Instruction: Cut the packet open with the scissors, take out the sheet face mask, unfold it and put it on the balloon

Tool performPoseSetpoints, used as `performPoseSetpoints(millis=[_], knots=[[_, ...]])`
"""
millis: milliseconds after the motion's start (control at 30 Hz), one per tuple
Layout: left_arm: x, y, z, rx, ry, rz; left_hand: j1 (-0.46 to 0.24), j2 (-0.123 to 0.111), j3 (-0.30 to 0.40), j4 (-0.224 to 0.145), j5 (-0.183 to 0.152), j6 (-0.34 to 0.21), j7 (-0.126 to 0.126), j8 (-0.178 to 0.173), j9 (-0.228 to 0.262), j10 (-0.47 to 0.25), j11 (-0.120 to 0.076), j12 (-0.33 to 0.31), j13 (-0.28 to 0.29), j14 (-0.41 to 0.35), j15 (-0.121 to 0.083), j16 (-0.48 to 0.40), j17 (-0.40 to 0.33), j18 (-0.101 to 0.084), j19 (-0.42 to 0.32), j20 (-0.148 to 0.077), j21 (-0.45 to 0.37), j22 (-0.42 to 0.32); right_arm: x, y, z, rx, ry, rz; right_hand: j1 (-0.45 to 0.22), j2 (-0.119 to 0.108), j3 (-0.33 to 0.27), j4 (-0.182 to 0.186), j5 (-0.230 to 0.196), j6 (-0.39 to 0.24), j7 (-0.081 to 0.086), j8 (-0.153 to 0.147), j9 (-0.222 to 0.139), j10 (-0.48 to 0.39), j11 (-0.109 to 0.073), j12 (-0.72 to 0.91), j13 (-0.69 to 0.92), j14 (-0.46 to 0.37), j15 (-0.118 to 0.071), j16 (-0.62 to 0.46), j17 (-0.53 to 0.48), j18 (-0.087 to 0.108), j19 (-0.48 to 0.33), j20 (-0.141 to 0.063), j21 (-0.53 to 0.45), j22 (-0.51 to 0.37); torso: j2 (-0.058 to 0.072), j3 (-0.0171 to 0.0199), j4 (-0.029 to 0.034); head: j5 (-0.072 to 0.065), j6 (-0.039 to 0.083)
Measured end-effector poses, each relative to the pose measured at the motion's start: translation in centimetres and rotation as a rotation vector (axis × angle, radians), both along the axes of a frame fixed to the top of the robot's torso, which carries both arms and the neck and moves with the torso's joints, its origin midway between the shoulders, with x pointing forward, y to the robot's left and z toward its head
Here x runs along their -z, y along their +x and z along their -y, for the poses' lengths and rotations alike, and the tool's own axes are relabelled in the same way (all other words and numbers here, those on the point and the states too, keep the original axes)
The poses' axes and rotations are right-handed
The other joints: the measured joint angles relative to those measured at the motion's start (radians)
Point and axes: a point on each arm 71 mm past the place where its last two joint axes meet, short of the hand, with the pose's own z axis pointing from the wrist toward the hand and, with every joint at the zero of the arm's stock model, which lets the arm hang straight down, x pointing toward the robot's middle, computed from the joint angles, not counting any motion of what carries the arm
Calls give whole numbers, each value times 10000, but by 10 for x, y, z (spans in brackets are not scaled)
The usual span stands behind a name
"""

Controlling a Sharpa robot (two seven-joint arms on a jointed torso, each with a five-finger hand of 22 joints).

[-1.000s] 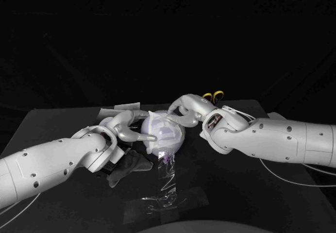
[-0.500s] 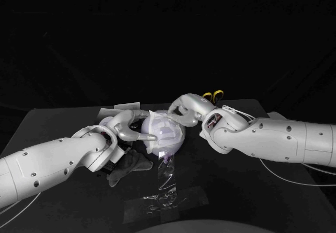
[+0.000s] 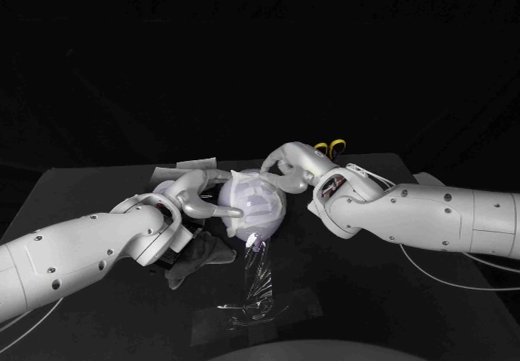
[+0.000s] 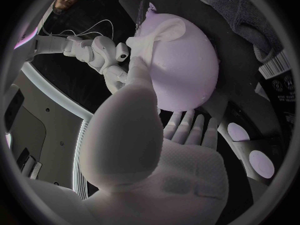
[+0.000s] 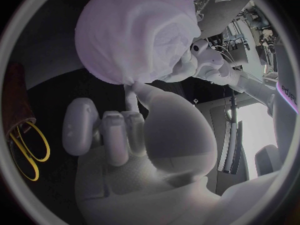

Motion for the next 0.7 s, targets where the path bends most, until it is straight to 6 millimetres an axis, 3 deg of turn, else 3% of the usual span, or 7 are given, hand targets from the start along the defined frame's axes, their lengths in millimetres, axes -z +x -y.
performPoseSetpoints(millis=[267, 700], knots=[[0, 0, 0, 6, -7, -2, 0, 0, 0, 0, 0, 0, 0, 0, -2, 0, 0, 1, 0, 0, 0, 0, -1, -2, 0, 0, 0, 0, -1, 1, 3, 229, 261, 111, 88, -88, 287, -313, -2, 37, -40, 214, 8, -1, -1, -14, -8, -2, -1, 3, 0, -5, 34, -35, -1, -6, 0, 0, 0, -7, 4], [0, 0, 1, 3, -7, -10, 0, 0, 0, 0, 0, 0, 0, -13, -5, 0, 0, 2, 0, 0, 0, 0, -2, -4, -1, 0, 0, 0, 0, 7, 6, 418, 247, 131, 17, -22, 349, -339, -6, 26, -66, 320, 8, -2, 0, 2, 0, 32, -36, 9, 8, -6, 34, -35, -2, 0, 0, -1, 1, -12, -14]])
